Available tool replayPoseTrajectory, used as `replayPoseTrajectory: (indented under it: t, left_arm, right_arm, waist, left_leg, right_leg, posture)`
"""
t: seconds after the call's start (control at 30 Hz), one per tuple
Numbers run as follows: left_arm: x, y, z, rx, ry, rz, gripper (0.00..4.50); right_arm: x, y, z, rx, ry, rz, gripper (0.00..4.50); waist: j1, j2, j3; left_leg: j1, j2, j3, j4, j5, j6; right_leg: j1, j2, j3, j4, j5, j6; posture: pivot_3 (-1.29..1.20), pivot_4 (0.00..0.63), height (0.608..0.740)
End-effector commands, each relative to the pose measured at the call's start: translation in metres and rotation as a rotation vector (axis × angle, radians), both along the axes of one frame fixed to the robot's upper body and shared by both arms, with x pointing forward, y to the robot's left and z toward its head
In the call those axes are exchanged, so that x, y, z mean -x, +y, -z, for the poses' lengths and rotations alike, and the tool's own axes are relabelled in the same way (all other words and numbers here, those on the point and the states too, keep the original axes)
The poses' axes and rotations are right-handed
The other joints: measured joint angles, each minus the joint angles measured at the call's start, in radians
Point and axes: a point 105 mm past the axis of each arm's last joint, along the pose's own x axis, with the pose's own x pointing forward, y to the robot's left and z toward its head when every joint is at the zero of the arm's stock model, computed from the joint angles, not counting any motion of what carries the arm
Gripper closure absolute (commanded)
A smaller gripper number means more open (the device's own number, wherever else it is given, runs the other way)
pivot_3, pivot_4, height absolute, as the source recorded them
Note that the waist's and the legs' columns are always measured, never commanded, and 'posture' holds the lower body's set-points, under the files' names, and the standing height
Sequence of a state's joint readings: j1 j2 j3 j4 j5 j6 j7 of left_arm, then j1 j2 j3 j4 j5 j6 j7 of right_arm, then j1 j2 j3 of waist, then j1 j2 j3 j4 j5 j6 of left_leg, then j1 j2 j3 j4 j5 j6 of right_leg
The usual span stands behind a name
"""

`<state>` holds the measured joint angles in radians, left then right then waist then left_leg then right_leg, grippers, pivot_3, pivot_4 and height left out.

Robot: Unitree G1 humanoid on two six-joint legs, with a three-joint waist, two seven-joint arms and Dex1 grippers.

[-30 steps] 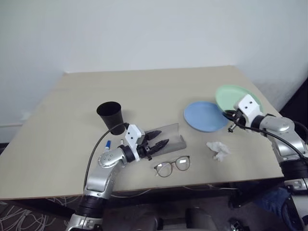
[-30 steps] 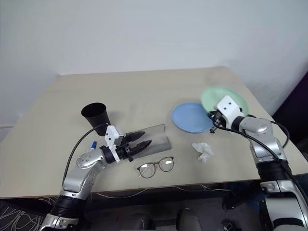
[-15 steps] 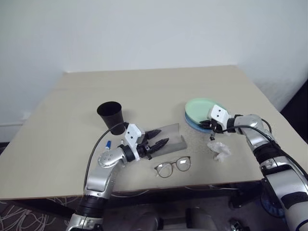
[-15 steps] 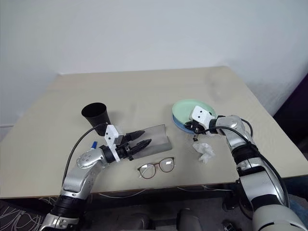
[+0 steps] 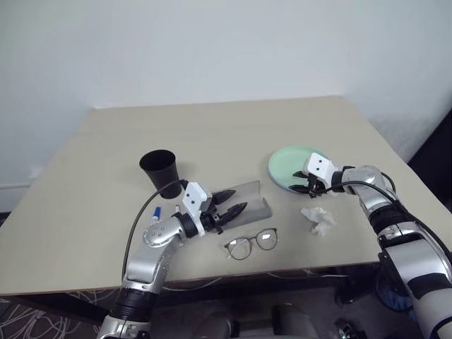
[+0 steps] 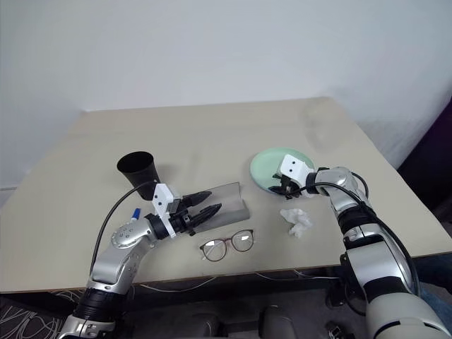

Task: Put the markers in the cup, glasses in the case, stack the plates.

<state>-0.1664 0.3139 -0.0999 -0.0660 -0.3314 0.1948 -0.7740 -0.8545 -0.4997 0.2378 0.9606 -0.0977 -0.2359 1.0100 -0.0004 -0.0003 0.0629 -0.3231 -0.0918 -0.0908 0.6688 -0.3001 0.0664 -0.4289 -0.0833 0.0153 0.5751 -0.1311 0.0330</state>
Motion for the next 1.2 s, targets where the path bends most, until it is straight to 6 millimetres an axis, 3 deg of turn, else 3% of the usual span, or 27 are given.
replayPoseTrajectory:
  t: [0.03,0.23,0.43,0.57,0.73,1.0,1.2]
  left_arm:
    - [-0.001,-0.003,-0.014,0.008,-0.059,0.016,2.02]
    - [-0.002,-0.006,-0.015,0.011,-0.061,0.027,2.02]
    - [-0.003,-0.008,-0.014,0.012,-0.061,0.037,2.02]
    - [-0.003,-0.008,-0.015,0.012,-0.061,0.039,2.02]
    - [-0.004,-0.009,-0.014,0.011,-0.06,0.042,2.02]
    - [-0.005,-0.009,-0.014,0.01,-0.062,0.043,2.02]
    - [-0.005,-0.009,-0.014,0.009,-0.063,0.038,2.02]
  right_arm:
    - [-0.005,-0.001,-0.04,-0.064,-0.097,-0.033,2.6]
    - [0.028,-0.024,-0.056,-0.079,0.042,-0.136,2.6]
    - [0.057,-0.045,-0.04,0.01,0.188,-0.146,2.6]
    - [0.07,-0.049,-0.03,0.03,0.247,-0.139,2.6]
    - [0.076,-0.049,-0.016,0.07,0.295,-0.112,2.6]
    - [0.067,-0.052,0.012,0.134,0.324,-0.015,2.6]
    - [0.064,-0.053,0.02,0.157,0.324,0.003,2.6]
  waist:
    - [0.0,0.0,0.0]
    - [0.008,0.0,0.0]
    - [0.006,0.0,0.0]
    - [0.004,0.0,0.0]
    - [0.005,0.0,0.0]
    - [0.006,0.0,0.0]
    - [0.006,0.0,0.0]
  left_leg:
    - [0.0,0.0,0.0,0.0,0.0,0.0]
    - [0.0,0.0,-0.001,0.0,0.0,0.0]
    - [0.0,0.0,0.001,0.001,0.0,0.001]
    - [0.0,0.001,0.002,0.003,0.0,0.001]
    - [-0.001,0.001,0.003,0.008,0.0,0.001]
    - [-0.001,0.001,0.004,0.01,0.0,0.001]
    - [-0.001,0.001,0.003,0.01,0.0,0.001]
  right_leg:
    - [0.0,0.0,0.0,0.0,0.0,0.0]
    - [0.0,0.0,0.0,0.0,0.0,0.0]
    - [0.001,-0.001,0.0,-0.001,0.0,0.001]
    - [0.001,0.0,-0.001,0.001,0.0,0.001]
    - [0.003,0.0,-0.001,0.001,0.0,0.002]
    - [0.003,-0.001,-0.001,0.001,0.001,0.003]
    - [0.003,-0.001,-0.001,0.001,0.001,0.003]
  posture:
    - [0.0,0.0,0.74]
    - [0.0,0.0,0.74]
    - [0.0,0.0,0.74]
    - [0.0,0.0,0.74]
    - [0.0,0.0,0.74]
    - [0.0,0.0,0.74]
    - [0.0,0.0,0.74]
